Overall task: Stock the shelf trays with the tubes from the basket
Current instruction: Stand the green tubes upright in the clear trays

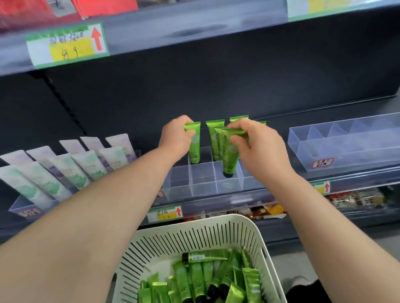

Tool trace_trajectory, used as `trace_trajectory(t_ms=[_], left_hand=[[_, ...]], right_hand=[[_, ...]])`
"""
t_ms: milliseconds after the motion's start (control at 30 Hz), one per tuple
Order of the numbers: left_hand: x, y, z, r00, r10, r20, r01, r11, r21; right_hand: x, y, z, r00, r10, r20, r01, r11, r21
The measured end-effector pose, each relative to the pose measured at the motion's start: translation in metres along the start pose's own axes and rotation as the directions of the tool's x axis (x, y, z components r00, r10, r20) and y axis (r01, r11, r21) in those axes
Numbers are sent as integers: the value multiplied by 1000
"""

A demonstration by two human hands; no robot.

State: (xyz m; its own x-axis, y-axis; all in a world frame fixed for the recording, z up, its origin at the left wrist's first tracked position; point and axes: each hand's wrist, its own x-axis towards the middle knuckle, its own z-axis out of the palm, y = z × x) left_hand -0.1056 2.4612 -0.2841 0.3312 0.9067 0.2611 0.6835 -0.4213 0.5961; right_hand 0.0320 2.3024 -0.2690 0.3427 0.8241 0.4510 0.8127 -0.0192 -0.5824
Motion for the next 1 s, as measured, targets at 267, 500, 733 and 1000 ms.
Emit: trace_trajectory(t_ms=[267,500,733,1000], left_hand=[[4,-8,-7,999,50,-12,-50,998,-29],[-34,-12,-38,979,188,-82,-175,973,148],[-65,-38,-48,941,300,154,-336,874,352],[-67,-51,-54,965,238,106,-260,915,308]], right_hand=[[8,-10,9,1000,-22,11,22,999,-44],[31,-37,23,996,-73,-55,71,996,-49],[52,-41,54,996,-93,-7,90,980,-176],[58,-29,78,991,-86,103,115,939,-324]])
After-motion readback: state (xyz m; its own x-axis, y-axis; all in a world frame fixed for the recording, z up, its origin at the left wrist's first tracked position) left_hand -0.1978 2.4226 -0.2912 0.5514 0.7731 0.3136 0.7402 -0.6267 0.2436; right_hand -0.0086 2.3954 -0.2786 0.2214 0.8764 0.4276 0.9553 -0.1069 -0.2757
